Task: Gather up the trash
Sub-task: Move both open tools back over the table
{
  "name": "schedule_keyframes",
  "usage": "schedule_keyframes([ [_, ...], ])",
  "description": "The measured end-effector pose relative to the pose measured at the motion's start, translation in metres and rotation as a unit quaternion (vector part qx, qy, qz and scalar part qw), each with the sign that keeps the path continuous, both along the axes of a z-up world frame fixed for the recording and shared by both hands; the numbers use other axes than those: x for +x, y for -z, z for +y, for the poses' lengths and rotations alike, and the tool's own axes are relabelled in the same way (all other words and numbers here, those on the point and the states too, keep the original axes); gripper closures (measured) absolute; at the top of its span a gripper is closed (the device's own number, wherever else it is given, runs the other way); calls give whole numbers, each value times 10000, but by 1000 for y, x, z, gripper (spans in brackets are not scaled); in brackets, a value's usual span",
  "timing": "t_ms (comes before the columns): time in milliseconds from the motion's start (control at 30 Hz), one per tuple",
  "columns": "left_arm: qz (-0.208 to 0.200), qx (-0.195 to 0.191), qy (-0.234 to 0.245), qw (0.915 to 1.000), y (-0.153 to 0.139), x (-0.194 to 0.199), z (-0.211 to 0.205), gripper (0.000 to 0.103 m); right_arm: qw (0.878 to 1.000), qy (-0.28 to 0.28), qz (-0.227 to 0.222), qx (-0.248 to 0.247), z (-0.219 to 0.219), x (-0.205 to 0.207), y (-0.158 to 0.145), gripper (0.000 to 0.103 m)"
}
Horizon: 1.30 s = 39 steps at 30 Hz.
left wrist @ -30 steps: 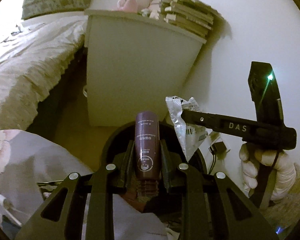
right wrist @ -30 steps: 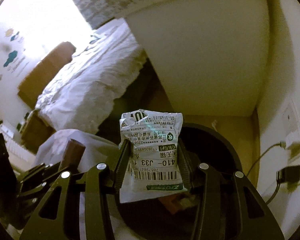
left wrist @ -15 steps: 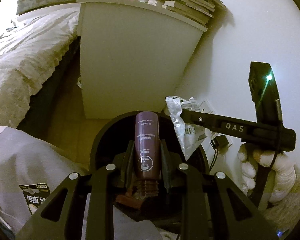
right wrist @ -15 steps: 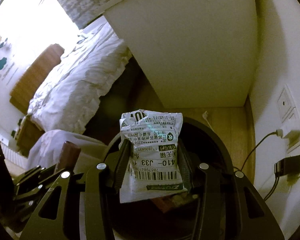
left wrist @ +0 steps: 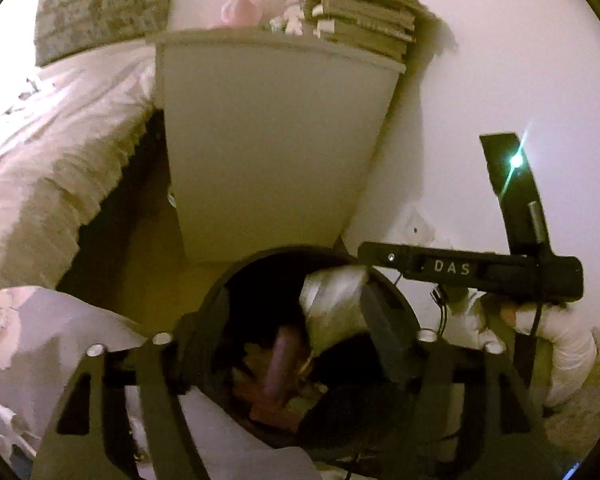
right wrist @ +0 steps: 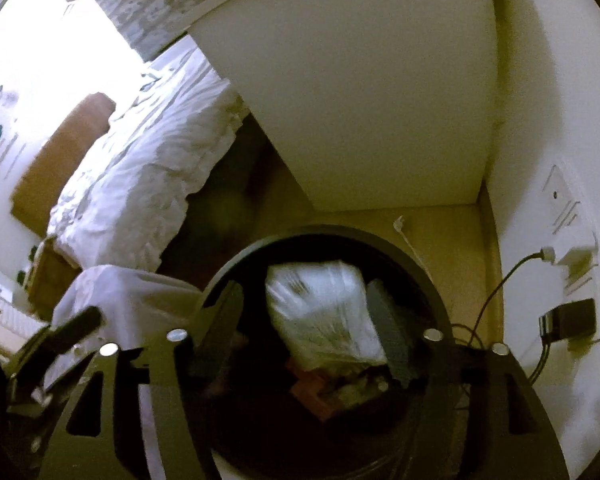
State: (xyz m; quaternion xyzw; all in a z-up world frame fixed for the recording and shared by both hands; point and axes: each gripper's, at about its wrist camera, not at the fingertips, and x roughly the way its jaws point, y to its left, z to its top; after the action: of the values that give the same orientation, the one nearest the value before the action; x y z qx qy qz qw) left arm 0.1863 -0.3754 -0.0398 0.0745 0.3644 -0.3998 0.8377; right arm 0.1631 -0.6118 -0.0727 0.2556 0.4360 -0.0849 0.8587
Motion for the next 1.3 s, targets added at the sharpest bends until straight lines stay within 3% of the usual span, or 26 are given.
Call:
schedule_keyframes([
  [500, -752, -24, -422, 9963, -42, -27, 55, 28, 9969, -691, -367, -127, 67, 3, -41, 35],
  [800, -892, 61, -801, 9928, -47, -29, 101, 26, 9900, -1297, -515, -188, 125, 19, -62, 35],
  [1100, -478, 331, -1449, 9877, -8, -17, 171, 26, 9778, -2011, -488, -327, 184, 38, -56, 35],
  [1300, -185, 661, -1926, 9789, 27, -9, 227, 26, 9595, -2700, -494, -635, 232, 45, -48, 35],
])
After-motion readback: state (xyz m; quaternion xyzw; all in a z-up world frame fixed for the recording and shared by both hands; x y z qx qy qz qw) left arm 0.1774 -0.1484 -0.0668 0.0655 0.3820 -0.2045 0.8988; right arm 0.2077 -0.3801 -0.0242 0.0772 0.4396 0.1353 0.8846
